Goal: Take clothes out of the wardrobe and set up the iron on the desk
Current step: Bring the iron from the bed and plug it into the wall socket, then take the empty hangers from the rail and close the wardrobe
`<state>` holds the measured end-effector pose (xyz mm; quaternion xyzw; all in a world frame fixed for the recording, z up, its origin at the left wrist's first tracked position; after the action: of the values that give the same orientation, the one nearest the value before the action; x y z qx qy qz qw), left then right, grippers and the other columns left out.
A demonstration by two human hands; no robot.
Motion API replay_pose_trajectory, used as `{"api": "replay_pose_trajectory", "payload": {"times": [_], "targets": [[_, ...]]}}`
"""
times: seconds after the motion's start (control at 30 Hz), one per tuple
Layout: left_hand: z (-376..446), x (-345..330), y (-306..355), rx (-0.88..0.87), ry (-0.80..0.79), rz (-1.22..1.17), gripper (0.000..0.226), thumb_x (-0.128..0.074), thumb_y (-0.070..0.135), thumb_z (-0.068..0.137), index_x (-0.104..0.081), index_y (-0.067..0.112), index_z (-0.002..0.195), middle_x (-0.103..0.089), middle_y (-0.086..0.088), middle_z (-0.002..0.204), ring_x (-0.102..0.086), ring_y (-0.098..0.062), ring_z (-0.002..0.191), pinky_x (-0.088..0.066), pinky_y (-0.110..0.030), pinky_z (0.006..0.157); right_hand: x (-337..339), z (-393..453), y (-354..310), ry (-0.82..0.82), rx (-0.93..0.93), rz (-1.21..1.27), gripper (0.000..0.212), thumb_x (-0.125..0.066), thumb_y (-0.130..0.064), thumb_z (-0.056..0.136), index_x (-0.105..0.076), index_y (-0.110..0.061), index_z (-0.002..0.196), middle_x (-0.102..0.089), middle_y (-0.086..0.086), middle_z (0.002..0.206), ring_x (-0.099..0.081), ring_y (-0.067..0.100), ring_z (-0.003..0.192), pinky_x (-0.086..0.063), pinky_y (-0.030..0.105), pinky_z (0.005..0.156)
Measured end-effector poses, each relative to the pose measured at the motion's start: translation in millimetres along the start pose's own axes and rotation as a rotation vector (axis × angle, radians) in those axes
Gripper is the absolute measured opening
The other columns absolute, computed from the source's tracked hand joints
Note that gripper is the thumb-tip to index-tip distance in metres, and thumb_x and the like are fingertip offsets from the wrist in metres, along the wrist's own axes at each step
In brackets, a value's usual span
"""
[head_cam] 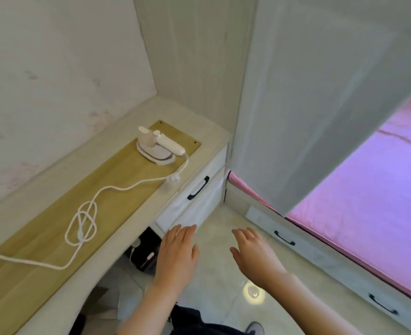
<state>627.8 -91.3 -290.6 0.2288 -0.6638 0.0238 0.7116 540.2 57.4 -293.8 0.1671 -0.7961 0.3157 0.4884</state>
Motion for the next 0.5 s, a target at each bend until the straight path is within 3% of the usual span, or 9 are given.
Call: {"api": "replay_pose_trajectory", "payload": {"times": [0.2, 0.33, 0.5], "targets": [[-1, -49, 131, -0.121, -0.082, -0.018, 0.044, -0.061, 0.025, 0.089, -0.055, 0.012, 0.131, -0.061, -0.003, 0.127, -0.052, -0.023, 0.124, -0.038, -0.038, 0.107, 5, -75, 129, 0.056, -0.171, 0.004, 0.056, -0.037, -0.042, 0.099, -0.029, -0.013, 0.147, -0.034, 0.007, 0.152, -0.019, 0.029, 0.145, -0.018, 0.04, 0.119], [-4, -68, 216, -0.212, -0.161, -0.126, 0.048, -0.039, 0.031, 0.1, -0.033, 0.02, 0.147, -0.038, 0.005, 0.15, -0.027, -0.012, 0.141, -0.012, -0.023, 0.114, 11, -120, 194, 0.086, -0.26, 0.016, 0.057, -0.038, -0.038, 0.099, -0.026, -0.012, 0.148, -0.033, 0.005, 0.153, -0.016, 0.027, 0.146, -0.017, 0.038, 0.119], [5, -89, 289, -0.314, -0.21, -0.19, 0.045, -0.04, 0.029, 0.099, -0.039, 0.02, 0.144, -0.046, 0.008, 0.142, -0.035, -0.007, 0.134, -0.03, -0.022, 0.11, 18, -160, 248, 0.135, -0.366, 0.019, 0.058, -0.04, -0.035, 0.099, -0.024, -0.012, 0.149, -0.033, 0.005, 0.153, -0.017, 0.028, 0.146, -0.016, 0.038, 0.12]]}}
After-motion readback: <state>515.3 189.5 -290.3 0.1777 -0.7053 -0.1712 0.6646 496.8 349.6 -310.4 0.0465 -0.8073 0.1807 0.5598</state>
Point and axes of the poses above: each hand's wrist, its own z-axis towards the middle knuckle, its own x-axis out of the back of the hand, y = z × x, the point moved 8 cm from there along z, towards the middle knuckle
